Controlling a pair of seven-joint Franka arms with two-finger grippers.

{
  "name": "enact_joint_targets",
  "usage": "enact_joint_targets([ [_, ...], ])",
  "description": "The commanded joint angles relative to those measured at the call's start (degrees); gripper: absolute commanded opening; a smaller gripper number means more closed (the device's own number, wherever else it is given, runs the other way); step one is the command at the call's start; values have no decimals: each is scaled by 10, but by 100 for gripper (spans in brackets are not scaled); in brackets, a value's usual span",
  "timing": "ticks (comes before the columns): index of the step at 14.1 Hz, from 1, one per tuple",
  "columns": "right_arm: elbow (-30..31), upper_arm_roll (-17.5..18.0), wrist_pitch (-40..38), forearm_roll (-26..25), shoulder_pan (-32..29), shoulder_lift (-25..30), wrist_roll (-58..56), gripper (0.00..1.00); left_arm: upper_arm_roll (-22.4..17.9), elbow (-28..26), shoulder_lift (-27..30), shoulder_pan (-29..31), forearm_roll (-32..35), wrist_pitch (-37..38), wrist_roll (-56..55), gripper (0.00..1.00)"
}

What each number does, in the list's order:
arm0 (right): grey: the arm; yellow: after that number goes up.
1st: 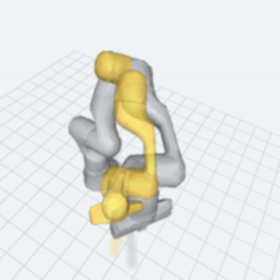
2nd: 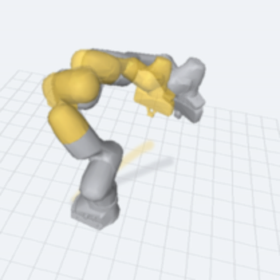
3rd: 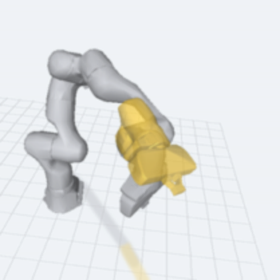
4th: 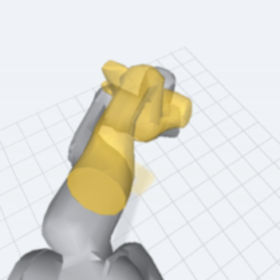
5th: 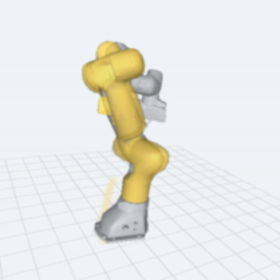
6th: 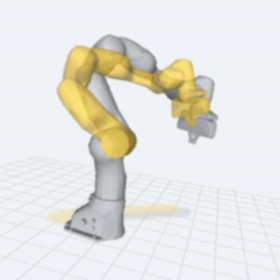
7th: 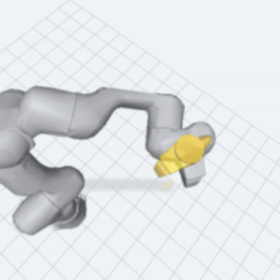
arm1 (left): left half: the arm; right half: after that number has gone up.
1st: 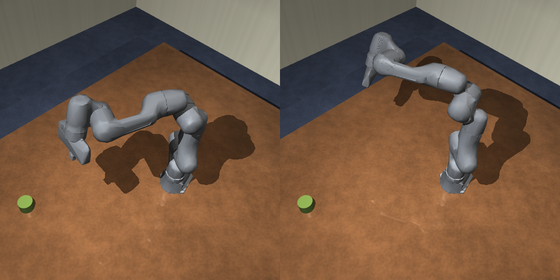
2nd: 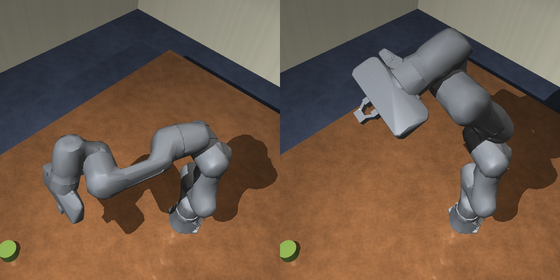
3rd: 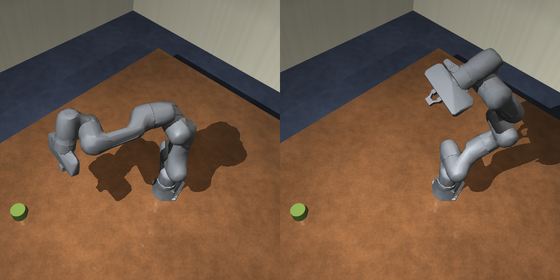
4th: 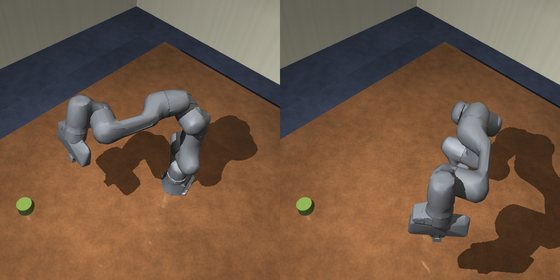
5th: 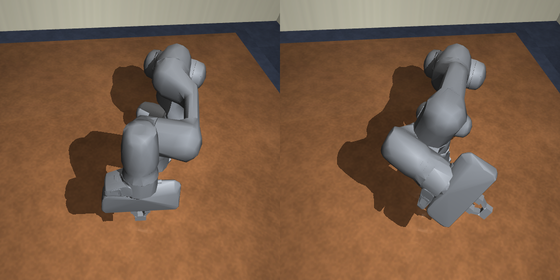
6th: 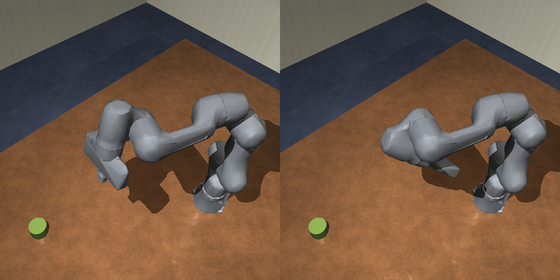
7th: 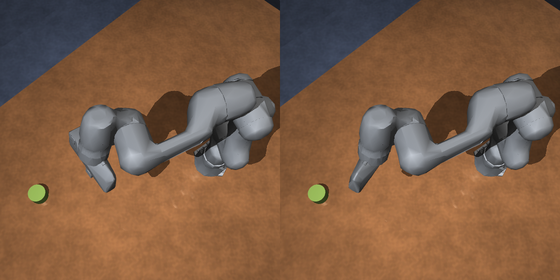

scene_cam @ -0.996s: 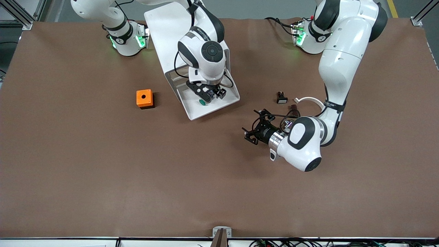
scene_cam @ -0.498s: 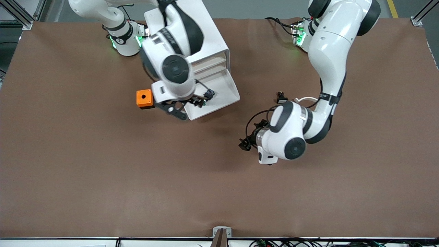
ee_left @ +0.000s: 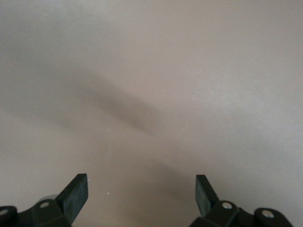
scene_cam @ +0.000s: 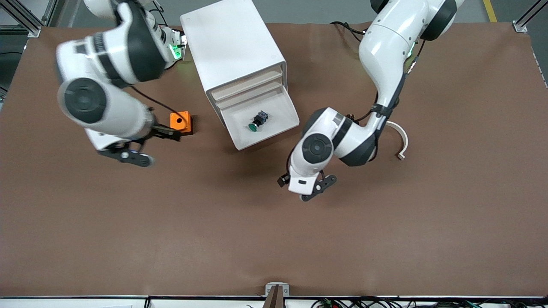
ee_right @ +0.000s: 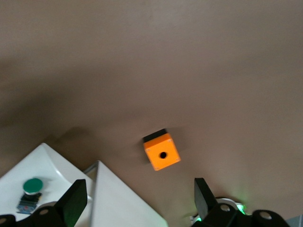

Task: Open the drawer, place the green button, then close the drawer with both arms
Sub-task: 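Withdraw the right gripper while the left gripper moves to the drawer front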

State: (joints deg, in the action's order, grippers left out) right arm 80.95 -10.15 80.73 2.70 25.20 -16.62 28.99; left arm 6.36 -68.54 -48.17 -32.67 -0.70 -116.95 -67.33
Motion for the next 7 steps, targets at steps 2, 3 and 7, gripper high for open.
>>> enact_joint_targets([
  [2,6,10,-42,-16,-78,34,-109,100,-5,-12,5,-38,67,-41,-4,100],
  [3,6,8,-56,-29,-98,35,-139,100,-5,-12,5,-41,72,-45,-5,100],
  [7,6,10,-56,-56,-210,33,-317,100,-4,-27,5,-56,79,-76,-37,100],
])
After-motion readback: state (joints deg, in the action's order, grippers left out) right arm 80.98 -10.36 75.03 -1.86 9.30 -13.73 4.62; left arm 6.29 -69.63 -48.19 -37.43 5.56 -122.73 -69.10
